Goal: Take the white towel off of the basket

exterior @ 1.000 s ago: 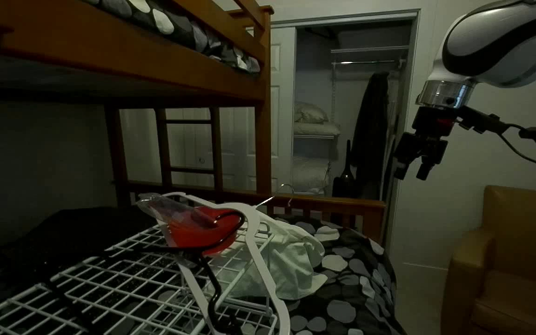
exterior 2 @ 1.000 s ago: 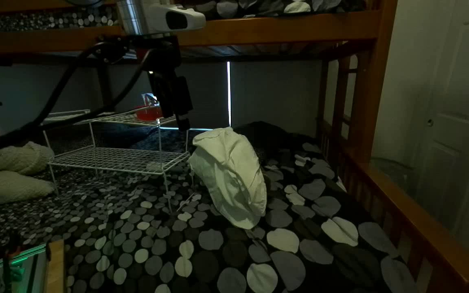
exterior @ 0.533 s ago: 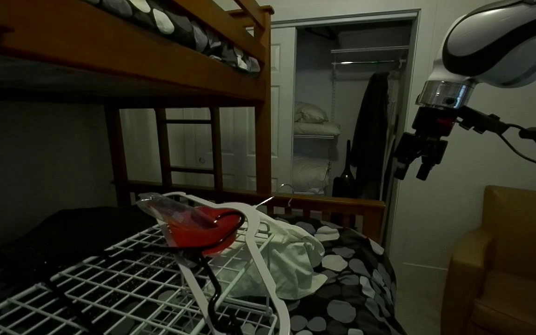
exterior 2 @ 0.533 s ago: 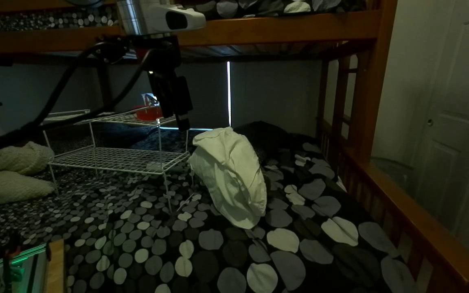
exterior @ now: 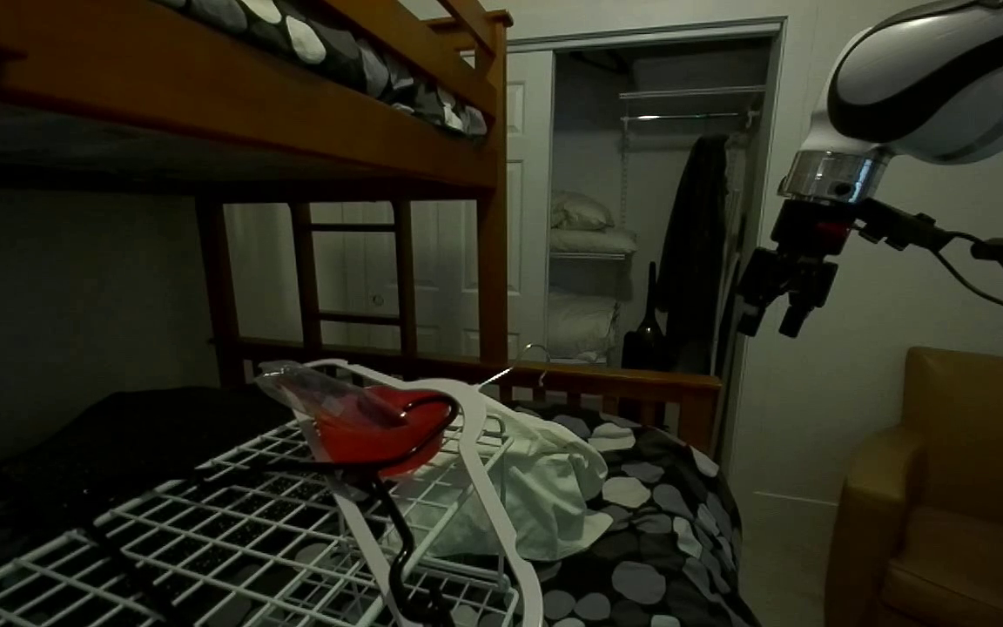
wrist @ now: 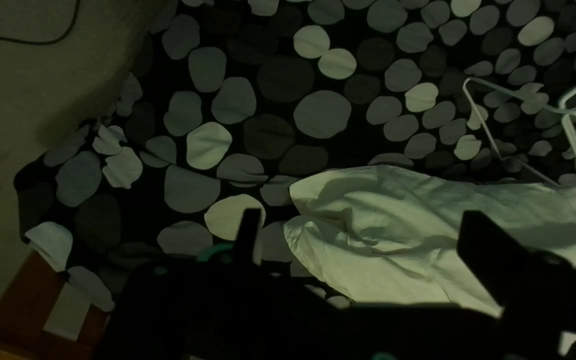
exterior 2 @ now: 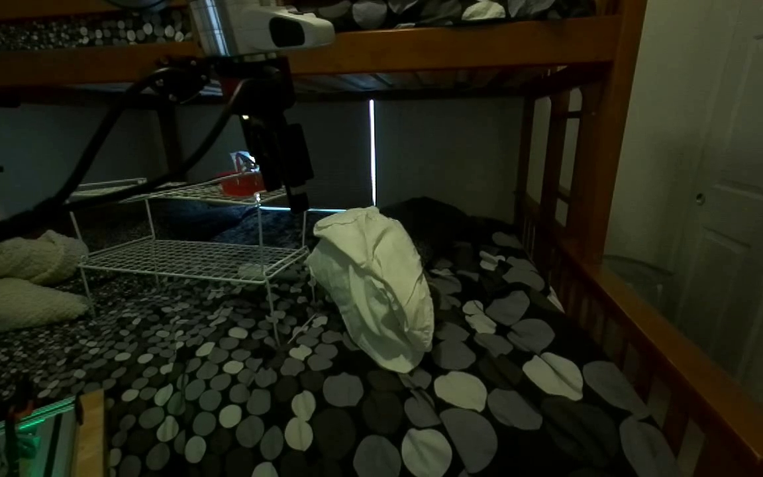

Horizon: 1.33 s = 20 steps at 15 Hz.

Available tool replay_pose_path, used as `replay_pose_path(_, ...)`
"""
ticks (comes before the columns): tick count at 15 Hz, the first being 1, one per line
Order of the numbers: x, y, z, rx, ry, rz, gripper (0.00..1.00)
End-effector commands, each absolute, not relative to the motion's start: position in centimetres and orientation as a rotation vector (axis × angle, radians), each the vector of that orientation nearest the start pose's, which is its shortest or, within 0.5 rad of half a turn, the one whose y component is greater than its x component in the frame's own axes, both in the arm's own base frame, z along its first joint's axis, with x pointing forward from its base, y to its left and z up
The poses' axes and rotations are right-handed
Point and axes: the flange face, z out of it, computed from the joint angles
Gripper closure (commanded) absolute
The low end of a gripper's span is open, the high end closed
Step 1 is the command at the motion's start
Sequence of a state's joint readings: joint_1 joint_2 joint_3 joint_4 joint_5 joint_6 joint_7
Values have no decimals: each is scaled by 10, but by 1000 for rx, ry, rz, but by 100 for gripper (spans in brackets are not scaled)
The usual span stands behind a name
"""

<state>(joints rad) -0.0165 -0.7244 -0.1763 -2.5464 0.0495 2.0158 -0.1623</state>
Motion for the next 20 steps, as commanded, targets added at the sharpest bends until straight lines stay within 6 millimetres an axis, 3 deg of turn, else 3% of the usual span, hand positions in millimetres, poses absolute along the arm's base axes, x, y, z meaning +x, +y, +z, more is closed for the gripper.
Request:
replay_pose_path(1, 347, -71, 518, -2994, 22, -311, 0)
replay_pose_path(5, 347, -71, 518, -2994, 22, -311, 0)
replay_pose_path(8, 389, -42, 510, -2958, -218, -414, 0)
replay_pose_path(12, 457, 22, 488, -2929, -567, -430, 0)
replay_pose_path(15, 503, 67, 455, -2905, -836, -396, 0)
replay_pose_path(18, 553, 90, 424, -2947, -1081, -436, 0)
replay_pose_path(19, 521, 84, 442, -2942, -950, -451, 0)
replay_pose_path(20, 535, 91, 431, -2945, -1000, -444, 0)
